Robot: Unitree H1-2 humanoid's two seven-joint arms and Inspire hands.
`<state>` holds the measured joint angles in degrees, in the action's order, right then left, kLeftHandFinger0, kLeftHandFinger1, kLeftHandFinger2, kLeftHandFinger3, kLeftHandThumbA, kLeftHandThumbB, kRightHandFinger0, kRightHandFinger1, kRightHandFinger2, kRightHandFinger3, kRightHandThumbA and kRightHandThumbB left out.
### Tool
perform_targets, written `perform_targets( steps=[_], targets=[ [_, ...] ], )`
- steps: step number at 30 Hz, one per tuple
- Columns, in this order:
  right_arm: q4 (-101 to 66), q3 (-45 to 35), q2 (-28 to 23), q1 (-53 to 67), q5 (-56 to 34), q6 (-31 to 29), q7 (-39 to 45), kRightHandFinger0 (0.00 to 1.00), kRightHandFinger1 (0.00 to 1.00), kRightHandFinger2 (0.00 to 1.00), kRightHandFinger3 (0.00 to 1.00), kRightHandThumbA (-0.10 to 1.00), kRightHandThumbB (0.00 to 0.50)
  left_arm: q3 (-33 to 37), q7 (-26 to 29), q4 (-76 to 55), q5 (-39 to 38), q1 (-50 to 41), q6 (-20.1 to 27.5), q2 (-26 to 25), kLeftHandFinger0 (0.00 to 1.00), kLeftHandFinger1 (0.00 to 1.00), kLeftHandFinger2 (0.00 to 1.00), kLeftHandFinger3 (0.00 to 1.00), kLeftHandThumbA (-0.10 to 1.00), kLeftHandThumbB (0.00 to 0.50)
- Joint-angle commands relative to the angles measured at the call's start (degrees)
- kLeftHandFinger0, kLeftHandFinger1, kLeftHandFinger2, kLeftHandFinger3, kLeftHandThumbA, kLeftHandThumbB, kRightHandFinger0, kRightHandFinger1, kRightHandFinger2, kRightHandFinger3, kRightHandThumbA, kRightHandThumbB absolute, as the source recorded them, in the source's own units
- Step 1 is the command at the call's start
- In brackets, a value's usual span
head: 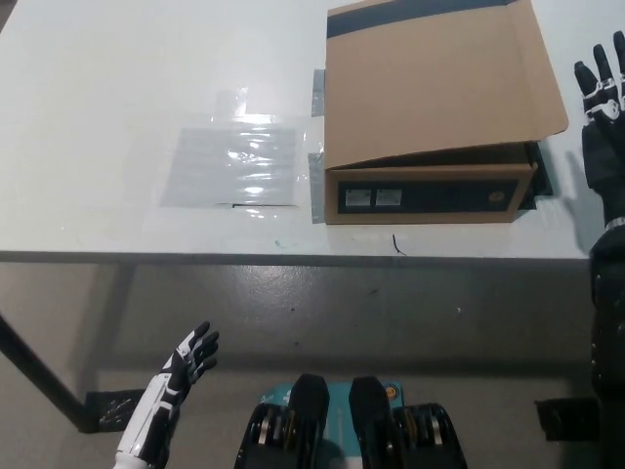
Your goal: A small storage box is placed at the center of the table and the robot uses its right hand to slide under its lid and push it upwards to open it
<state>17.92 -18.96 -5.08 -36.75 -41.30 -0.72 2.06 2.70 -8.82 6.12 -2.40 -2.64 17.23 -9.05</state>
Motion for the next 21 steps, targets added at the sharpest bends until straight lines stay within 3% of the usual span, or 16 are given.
perform_targets(
  steps=[1,21],
  targets=[
    [0.9,-1.1,-0.7,-3.5,0.4,-3.7,3.1,1.00,1.00,1.00,1.00,1.00,0.345,-0.1,-0.6,-1.6,-0.3,0.7,1.2,-0.4,1.00,1.00,1.00,1.00,1.00,0.294],
    [4.4,-3.3,0.7,-4.2,-1.1,-4.4,4.7,1.00,1.00,1.00,1.00,1.00,0.350,0.0,-0.7,-1.4,-0.4,0.4,1.9,-0.4,1.00,1.00,1.00,1.00,1.00,0.268]
  ],
)
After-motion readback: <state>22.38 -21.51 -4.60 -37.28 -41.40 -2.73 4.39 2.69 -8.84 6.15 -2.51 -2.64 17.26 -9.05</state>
